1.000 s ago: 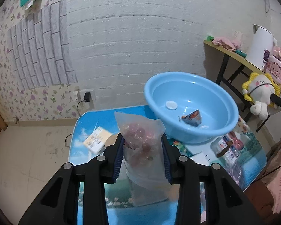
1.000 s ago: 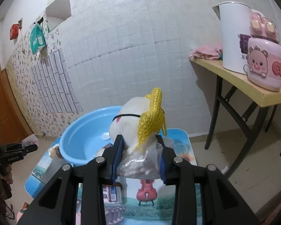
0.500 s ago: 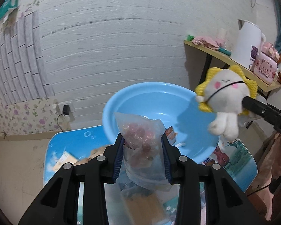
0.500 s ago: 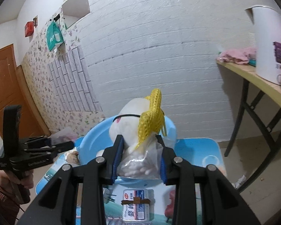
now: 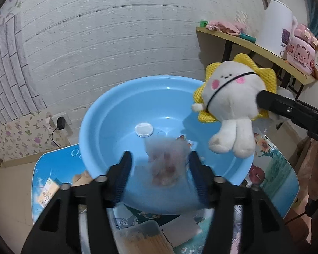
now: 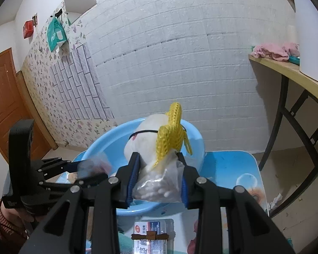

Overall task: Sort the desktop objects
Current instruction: 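Drop the bag into the blue basin with the left gripper while the right lifts the plush toy, then lower the plush toy into the blue basin and open the right gripper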

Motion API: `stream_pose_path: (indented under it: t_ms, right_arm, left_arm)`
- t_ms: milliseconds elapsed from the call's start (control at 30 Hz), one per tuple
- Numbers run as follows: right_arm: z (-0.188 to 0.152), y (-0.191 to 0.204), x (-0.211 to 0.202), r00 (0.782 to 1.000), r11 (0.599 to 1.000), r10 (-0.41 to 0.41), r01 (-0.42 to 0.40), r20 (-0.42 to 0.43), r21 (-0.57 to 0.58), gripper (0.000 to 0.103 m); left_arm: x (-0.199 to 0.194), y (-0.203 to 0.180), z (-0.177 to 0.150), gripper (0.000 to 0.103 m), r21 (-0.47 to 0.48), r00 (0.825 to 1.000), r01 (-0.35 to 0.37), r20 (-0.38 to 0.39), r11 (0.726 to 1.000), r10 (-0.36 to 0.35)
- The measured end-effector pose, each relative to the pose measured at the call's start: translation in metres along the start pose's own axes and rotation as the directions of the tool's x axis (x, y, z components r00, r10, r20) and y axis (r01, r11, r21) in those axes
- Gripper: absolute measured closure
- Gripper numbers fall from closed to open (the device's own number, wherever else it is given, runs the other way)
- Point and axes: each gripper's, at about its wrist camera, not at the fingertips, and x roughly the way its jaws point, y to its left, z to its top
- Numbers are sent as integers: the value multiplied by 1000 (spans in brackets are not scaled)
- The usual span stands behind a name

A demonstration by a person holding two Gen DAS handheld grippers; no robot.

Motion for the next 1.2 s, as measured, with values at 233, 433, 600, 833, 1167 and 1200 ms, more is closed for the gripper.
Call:
stream_pose_path:
  t_ms: [233, 433, 600, 833, 1167, 1200]
  right_arm:
    - [-3, 6, 14, 1000, 1000, 8, -9, -23, -15, 70]
    - [1, 26, 23, 999, 997, 46, -47, -25, -65, 71]
    - [-2, 43, 34, 995, 992, 77, -83, -67, -100, 69]
    - [-15, 59, 31, 987, 982, 110, -126, -113, -139, 55]
    - [-21, 64, 10, 988, 983, 110, -124, -107, -135, 47]
    - [-21, 65, 10, 988, 984, 108, -123, -109, -133, 47]
  left_arm:
    - [-6, -1, -2, 14, 31, 1000, -22, 22, 999, 21]
    - [-12, 9, -8, 8, -8, 999, -48, 12, 999, 48]
    - [-22, 17, -13, 6, -38, 997, -75, 19, 996, 75]
    - [-31, 22, -21, 6, -59, 996, -89, 20, 994, 91]
    - [-36, 28, -35, 4, -89, 996, -92, 3, 992, 93]
    - [-36, 28, -36, 4, -92, 996, -93, 2, 991, 94]
